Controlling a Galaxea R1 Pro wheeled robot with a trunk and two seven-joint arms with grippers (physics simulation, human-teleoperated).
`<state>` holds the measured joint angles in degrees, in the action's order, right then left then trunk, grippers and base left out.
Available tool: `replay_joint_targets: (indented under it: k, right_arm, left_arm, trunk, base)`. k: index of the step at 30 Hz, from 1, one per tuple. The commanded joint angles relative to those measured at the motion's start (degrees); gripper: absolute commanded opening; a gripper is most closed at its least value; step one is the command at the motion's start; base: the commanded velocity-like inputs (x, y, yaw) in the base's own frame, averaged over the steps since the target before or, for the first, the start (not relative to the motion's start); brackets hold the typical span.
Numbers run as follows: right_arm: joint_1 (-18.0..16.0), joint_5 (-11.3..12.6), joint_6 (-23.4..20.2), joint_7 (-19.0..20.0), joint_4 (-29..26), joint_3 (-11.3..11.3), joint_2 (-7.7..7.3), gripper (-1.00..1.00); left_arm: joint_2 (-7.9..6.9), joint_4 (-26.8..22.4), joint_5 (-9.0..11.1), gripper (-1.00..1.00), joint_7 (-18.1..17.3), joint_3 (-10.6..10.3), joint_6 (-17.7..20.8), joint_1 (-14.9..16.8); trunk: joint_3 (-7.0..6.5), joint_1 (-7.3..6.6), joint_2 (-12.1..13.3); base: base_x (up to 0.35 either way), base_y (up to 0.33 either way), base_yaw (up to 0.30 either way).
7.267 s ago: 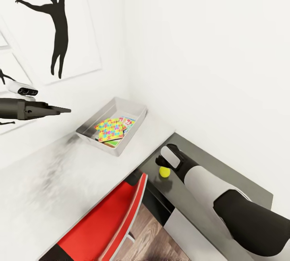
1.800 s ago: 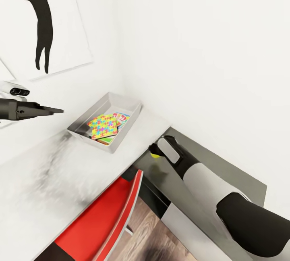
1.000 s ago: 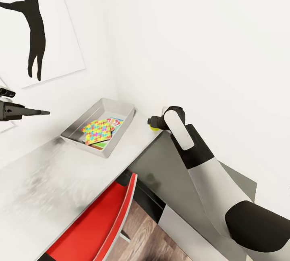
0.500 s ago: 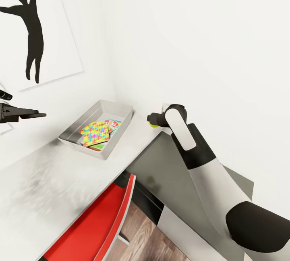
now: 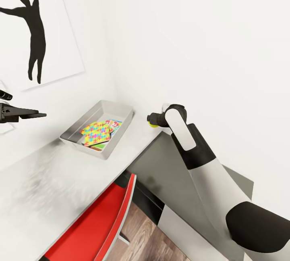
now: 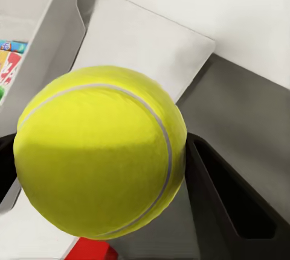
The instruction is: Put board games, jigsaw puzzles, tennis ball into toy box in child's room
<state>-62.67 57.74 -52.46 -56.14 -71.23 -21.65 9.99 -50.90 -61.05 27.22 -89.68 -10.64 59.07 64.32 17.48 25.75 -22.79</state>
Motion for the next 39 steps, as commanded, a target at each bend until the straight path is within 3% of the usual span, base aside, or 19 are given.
replay_joint_targets:
  k: [1,39]
  right_arm:
    - [-0.1,0.6,0.0,-0.8,0.0,-0.1,0.0,-1.0]
    - [0.7,0.6,0.3,-0.7,0.0,-0.1,0.0,-1.0]
  left_arm:
    - [-0.04,0.1,0.0,1.0,-0.3,-0.2,0.6,0.1]
    - [0.1,0.1,-0.1,1.0,-0.3,-0.3,0.6,0.0]
  trunk:
    - [0.03,0.03,-0.1]
    - [-3.52,0.03,-0.1]
  base:
    - [-0.101,0.063,0.005]
    - [-0.006,-0.029,0.016]
